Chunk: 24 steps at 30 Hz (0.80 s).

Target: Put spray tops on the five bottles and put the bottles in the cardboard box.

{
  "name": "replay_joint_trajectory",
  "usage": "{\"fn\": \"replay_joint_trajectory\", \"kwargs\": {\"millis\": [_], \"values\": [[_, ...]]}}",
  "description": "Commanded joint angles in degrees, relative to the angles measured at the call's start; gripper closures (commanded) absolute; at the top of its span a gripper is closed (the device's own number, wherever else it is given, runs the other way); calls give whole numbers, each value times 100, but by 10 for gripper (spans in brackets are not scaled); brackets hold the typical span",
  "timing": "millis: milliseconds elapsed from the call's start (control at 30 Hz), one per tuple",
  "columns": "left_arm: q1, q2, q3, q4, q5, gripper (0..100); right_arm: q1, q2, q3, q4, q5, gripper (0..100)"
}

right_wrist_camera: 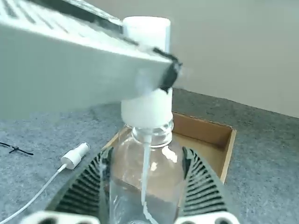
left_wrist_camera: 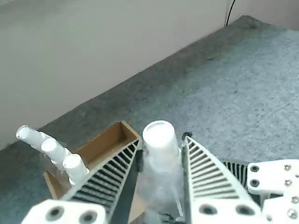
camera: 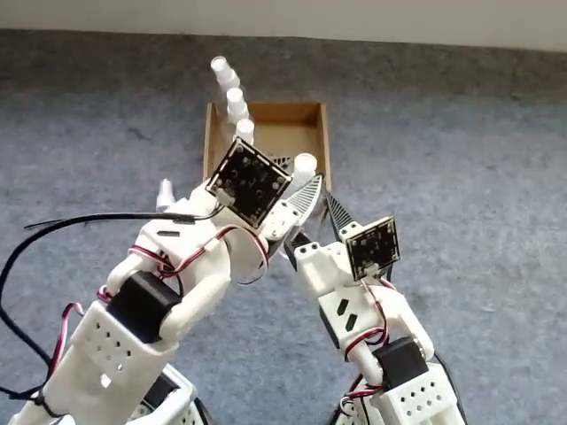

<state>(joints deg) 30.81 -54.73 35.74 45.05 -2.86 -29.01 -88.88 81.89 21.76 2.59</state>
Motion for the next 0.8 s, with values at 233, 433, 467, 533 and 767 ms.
{"fn": "replay_joint_trajectory", "kwargs": {"millis": [233,433,467,533,767], "values": [[22,286,-1349,105,-35,870,92,-92,-57,4,-62,995],[13,954,-1191,97,-141,870,92,-101,-57,4,-62,995],[13,1042,-1121,97,-264,870,92,-101,-57,4,-62,995],[13,1130,-945,97,-448,870,92,-101,-57,4,-62,995],[57,963,-664,105,-571,870,92,-101,-57,4,-62,995]]}}
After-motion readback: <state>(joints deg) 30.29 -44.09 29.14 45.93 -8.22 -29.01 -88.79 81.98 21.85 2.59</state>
